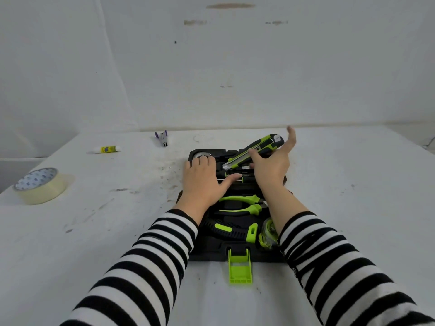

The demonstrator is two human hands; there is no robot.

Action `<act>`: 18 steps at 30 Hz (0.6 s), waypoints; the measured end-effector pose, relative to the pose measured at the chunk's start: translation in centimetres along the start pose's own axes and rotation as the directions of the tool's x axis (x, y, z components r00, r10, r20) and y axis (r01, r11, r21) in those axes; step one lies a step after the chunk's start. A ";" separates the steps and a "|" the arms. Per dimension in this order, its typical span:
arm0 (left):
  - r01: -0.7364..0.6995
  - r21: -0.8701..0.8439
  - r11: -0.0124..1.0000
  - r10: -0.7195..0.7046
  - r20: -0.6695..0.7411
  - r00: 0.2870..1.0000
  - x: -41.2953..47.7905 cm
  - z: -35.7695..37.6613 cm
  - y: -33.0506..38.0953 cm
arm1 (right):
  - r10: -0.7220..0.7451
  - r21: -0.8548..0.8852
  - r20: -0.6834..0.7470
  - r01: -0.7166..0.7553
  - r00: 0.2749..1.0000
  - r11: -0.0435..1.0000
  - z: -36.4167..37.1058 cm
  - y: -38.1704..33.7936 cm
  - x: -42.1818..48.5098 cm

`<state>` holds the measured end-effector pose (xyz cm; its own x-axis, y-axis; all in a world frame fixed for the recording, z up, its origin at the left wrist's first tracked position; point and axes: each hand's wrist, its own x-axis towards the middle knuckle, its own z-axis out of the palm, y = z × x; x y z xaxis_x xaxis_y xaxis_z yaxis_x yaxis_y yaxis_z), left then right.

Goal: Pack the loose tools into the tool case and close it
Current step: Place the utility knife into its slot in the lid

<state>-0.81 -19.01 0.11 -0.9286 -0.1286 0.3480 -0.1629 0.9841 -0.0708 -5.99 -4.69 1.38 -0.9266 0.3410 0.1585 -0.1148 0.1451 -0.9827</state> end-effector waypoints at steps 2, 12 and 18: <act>0.002 0.011 1.000 -0.002 0.008 1.000 0.8 0.0 0.0 | -0.022 0.016 0.015 0.021 1.000 1.000 0.1 0.1 0.1; -0.002 0.024 1.000 0.002 -0.009 1.000 2.7 0.4 0.2 | -0.122 -0.420 0.015 0.117 0.992 0.900 0.5 0.9 1.0; 0.005 -0.106 0.994 -0.014 -0.078 0.997 2.1 1.8 -0.3 | -0.146 -0.718 0.025 0.119 0.989 0.686 0.5 1.3 1.4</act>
<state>-3.29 -19.81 -0.79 -0.8974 -0.1320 0.4209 -0.1315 0.9908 0.0303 -7.62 -4.49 0.23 -0.9086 0.2931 0.2975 0.0682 0.8069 -0.5868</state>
